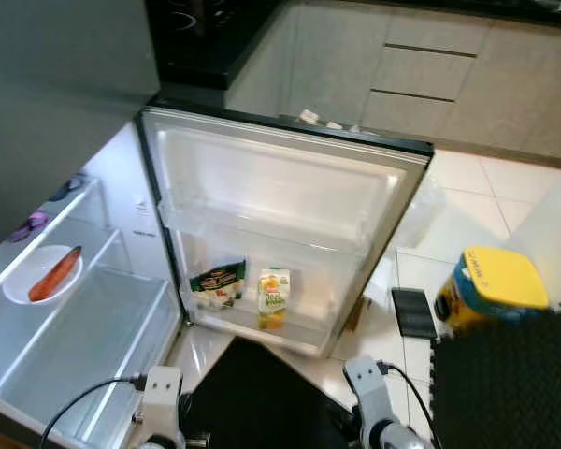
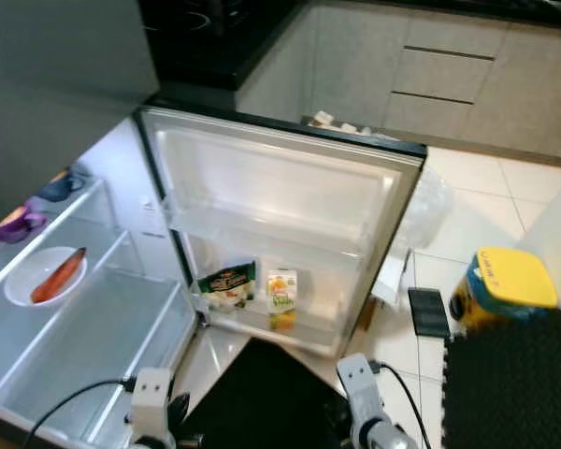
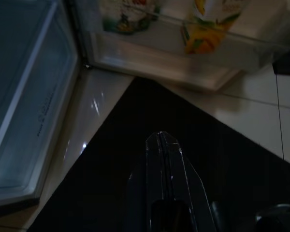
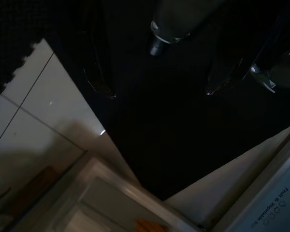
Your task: Restocking fridge
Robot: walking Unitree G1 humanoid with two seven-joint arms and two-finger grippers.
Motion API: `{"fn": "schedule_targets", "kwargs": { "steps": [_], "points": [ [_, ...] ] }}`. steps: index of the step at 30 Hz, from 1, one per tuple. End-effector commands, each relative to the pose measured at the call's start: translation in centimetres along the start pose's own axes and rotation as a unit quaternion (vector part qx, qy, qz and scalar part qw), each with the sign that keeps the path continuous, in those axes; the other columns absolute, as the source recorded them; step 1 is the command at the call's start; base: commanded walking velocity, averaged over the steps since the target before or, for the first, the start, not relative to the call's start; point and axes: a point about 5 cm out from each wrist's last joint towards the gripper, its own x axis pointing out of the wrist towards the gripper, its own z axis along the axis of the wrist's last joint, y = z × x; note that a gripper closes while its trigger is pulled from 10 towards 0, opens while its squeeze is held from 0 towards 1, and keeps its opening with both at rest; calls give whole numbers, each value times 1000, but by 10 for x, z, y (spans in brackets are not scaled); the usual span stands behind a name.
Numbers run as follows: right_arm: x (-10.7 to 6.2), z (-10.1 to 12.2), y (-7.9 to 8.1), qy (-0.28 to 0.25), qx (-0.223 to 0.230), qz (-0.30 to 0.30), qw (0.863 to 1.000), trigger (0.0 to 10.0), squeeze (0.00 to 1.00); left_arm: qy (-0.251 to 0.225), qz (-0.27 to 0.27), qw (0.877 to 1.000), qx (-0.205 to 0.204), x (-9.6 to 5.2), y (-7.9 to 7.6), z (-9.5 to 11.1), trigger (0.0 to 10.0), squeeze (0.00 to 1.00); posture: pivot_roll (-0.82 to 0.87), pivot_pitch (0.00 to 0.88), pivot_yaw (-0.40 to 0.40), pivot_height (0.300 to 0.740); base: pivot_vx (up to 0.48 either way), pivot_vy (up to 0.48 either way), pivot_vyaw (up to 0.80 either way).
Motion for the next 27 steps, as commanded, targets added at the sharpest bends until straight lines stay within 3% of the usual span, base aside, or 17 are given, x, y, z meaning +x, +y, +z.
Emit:
{"fn": "schedule_targets", "kwargs": {
  "steps": [1,21,27],
  "points": [
    [-2,-6,1,8,3,-2,1000,10000,0,6,-4,1000,4,-2,-3,-4,10000,0,-65,30,-75,713,0,0,800],
    [-2,-4,-2,2,-1,-3,1000,10000,0,22,-2,1000,-1,-4,0,-9,10000,0,-65,34,-80,713,0,0,800],
    [-2,-3,-3,-2,17,-15,1000,10000,0,23,-2,1000,0,-4,0,-9,10000,0,-65,33,-77,713,0,0,181]
  ]
}}
